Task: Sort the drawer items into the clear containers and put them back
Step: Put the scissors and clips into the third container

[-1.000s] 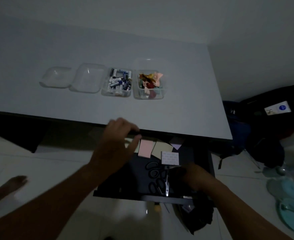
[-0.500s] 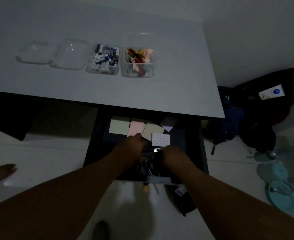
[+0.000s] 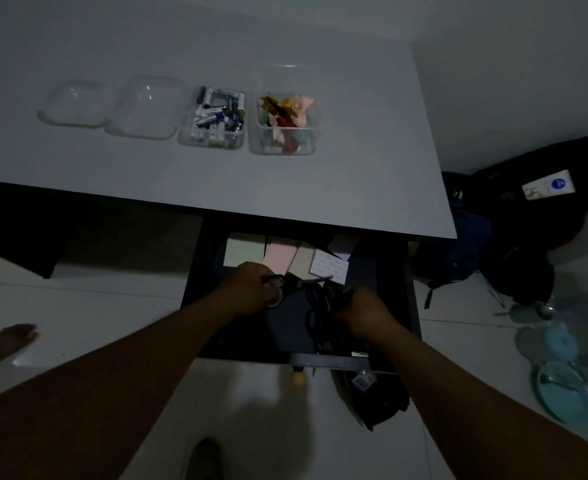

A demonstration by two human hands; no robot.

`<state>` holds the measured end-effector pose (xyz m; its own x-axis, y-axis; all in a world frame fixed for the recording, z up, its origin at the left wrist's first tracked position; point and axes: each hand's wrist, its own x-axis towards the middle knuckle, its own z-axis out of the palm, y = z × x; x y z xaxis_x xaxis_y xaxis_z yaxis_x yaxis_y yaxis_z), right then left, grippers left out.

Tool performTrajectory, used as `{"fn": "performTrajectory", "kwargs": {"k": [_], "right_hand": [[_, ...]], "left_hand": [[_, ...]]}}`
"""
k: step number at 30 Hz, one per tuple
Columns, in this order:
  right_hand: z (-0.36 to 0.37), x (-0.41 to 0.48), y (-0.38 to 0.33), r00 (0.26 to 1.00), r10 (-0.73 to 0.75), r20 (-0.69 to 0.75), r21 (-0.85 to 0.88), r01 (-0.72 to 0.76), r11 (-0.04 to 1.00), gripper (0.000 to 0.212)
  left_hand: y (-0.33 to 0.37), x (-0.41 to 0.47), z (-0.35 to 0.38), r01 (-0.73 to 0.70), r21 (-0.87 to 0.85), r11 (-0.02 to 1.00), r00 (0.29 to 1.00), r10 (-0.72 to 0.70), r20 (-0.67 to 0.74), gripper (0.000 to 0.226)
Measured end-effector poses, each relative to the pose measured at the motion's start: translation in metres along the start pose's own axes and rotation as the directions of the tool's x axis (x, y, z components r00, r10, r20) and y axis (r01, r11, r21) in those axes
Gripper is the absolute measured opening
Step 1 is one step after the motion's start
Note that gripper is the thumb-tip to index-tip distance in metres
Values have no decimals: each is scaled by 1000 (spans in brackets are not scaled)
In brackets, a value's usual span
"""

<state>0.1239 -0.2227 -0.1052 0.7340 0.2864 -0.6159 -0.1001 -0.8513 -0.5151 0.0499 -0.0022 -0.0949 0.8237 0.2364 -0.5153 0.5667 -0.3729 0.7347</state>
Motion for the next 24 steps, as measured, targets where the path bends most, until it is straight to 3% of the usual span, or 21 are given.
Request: {"fn": "performTrajectory", "kwargs": {"k": [3,5,8,10,14,17,21,24], "right_hand": [[-4,-7,-1,996,71,50,166,-78,983,5],[-6,-9,0,994,94,56,273,-105,956,13],[-7,-9,-3,995,93,19,371,-93,924,23],[-7,-10,-7,997,77,4,440,-71,895,17],[-6,-9,-22,995,46,92,622,-94,777,11],[-2,-4,-32,988,42,146,647,-127,751,13],[10,3,-44,986,15,169,711,-132,691,12],[14,3,-52,982,-2,187,757,-143,638,10]], "left_hand": [[0,-11,-9,137,-309,941,985,-95,146,18],[-2,-17,-12,173,-385,906,975,-104,194,20],[-9,-16,-11,193,-413,890,977,-134,168,26],[-14,-13,-8,188,-413,891,978,-129,166,32],[-13,-8,0,198,-457,867,978,-141,156,32],[-9,-5,3,228,-466,855,971,-166,170,22],[-4,-10,3,223,-500,837,958,-95,269,29],[-7,-11,5,187,-530,827,974,-85,211,33]]}}
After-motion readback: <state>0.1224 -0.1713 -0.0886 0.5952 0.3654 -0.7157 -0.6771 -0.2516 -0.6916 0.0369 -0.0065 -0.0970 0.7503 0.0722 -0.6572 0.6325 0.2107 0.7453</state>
